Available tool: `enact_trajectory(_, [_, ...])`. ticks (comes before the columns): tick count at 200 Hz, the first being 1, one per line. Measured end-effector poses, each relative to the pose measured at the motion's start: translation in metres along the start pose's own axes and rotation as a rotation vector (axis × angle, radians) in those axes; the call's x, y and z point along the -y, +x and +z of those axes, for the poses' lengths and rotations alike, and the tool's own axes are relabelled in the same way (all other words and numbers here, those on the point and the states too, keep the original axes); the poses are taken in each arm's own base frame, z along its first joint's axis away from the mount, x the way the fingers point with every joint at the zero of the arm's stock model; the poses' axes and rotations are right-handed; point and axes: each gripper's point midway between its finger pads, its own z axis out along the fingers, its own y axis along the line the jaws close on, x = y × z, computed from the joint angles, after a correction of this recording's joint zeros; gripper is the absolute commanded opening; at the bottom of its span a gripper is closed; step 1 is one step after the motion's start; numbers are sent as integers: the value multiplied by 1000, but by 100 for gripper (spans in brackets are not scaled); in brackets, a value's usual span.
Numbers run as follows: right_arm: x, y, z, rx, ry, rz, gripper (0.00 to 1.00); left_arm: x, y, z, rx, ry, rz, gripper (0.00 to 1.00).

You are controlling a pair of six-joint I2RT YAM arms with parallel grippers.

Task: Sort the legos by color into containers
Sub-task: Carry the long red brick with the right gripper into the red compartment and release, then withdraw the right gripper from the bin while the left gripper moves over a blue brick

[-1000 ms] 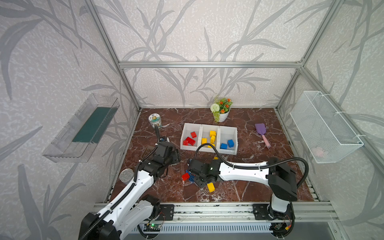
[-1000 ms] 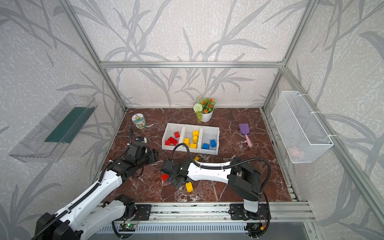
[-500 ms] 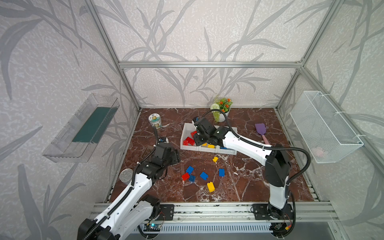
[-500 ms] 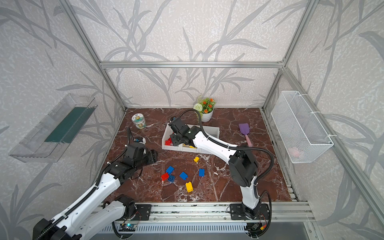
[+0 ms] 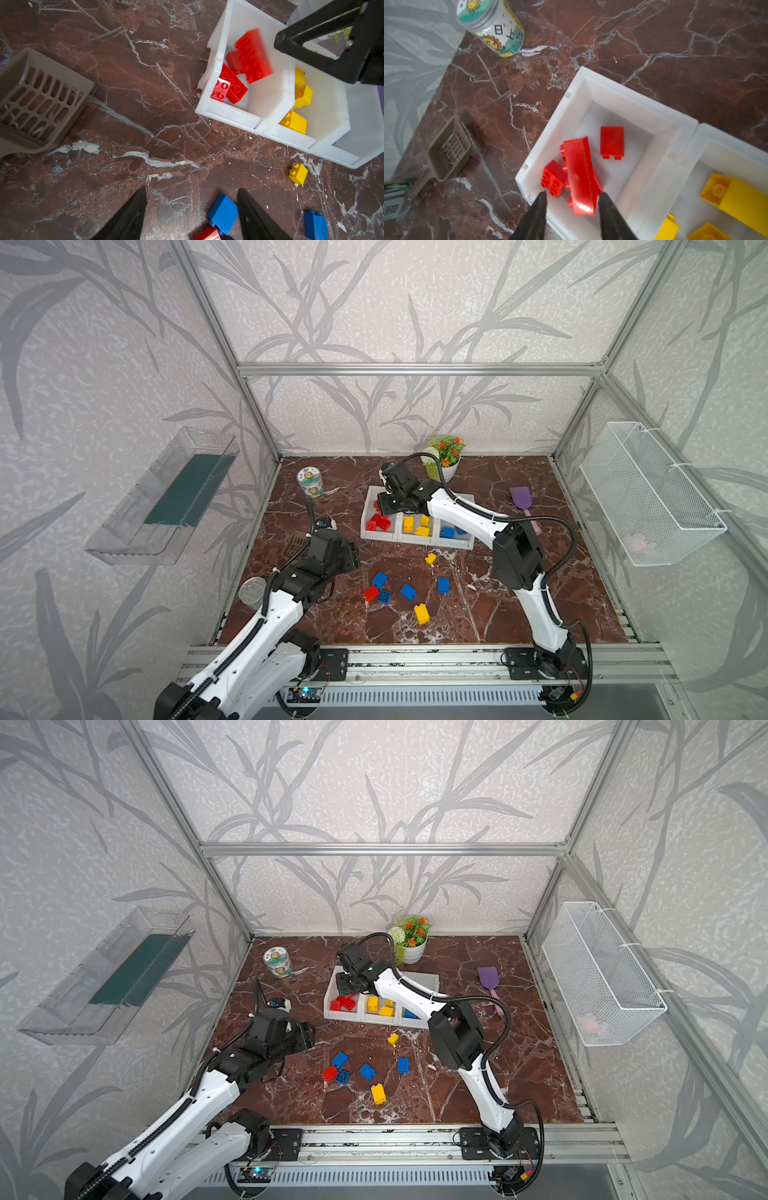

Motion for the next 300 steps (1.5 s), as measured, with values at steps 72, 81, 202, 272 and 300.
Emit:
enact_trajectory(72, [-8, 9, -10, -30, -53, 27, 59, -1, 4, 2, -6, 0, 0, 71])
enact_trajectory(81, [-8, 13, -17, -36, -61, 27, 60, -2, 6, 3, -10, -1, 0, 71])
enact_trajectory(202, [28, 99, -135, -38, -65, 62, 62, 2, 24, 18, -83, 32, 0, 71])
enact_trajectory(272, [77, 165, -156, -40, 51, 212, 64, 11, 57, 39, -240, 45, 92, 70])
enact_trajectory(300, [80, 161, -159, -17, 67, 226, 63, 24, 66, 43, -280, 65, 157, 70])
